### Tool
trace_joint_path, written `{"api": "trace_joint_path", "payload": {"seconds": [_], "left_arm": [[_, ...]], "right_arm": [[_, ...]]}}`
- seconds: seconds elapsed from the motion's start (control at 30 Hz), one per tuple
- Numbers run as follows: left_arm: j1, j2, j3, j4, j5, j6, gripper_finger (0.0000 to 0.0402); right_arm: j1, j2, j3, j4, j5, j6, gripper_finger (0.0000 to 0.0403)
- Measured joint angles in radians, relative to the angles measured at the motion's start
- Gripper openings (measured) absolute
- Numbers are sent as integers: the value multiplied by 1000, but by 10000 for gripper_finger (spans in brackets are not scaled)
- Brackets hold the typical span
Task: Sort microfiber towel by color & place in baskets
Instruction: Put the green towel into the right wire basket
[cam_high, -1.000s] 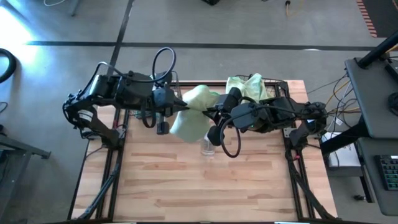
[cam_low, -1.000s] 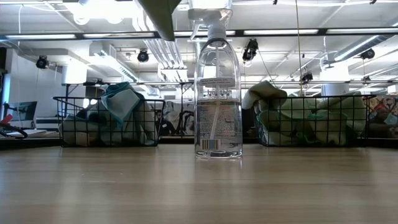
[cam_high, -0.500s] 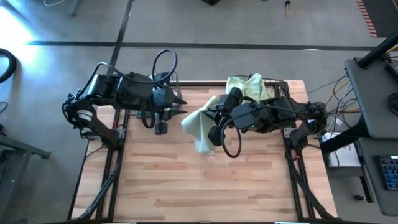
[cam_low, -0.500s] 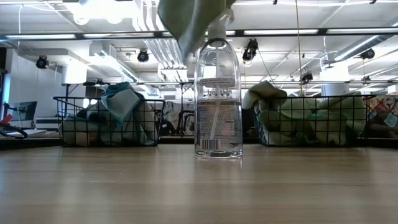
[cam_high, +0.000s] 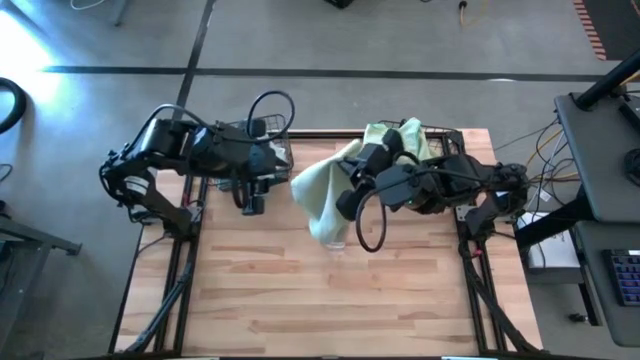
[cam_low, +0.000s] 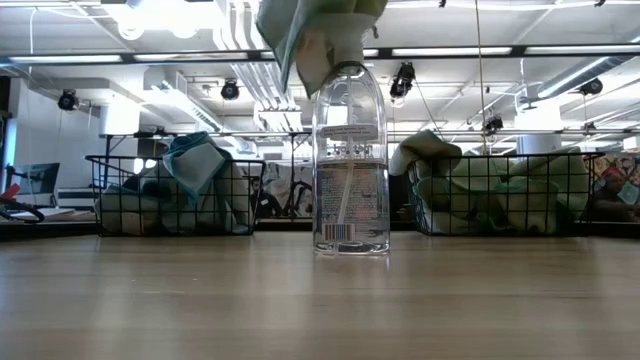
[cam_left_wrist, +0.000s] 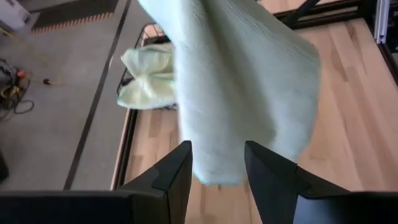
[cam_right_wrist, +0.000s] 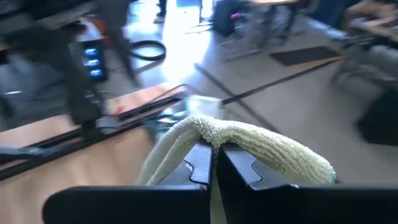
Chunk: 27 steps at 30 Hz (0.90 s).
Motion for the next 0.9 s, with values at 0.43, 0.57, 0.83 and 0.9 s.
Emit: {"api": "trace_joint_path", "payload": {"seconds": [0.43,0.57,0.83,0.9], "left_arm": [[0,-86,0,-90,2,-43,133],[0,-134,0,-92,2,-44,133],[0,-243,0,-107,2,-44,132],[0,-270,0,-115,2,-44,132]], "right_arm": [[-55,-75,1,-376,152,302,9],[-114,-85,1,-475,152,389,9],[-264,-88,1,-474,151,371,9],[-303,-88,1,-474,146,361,9]]}}
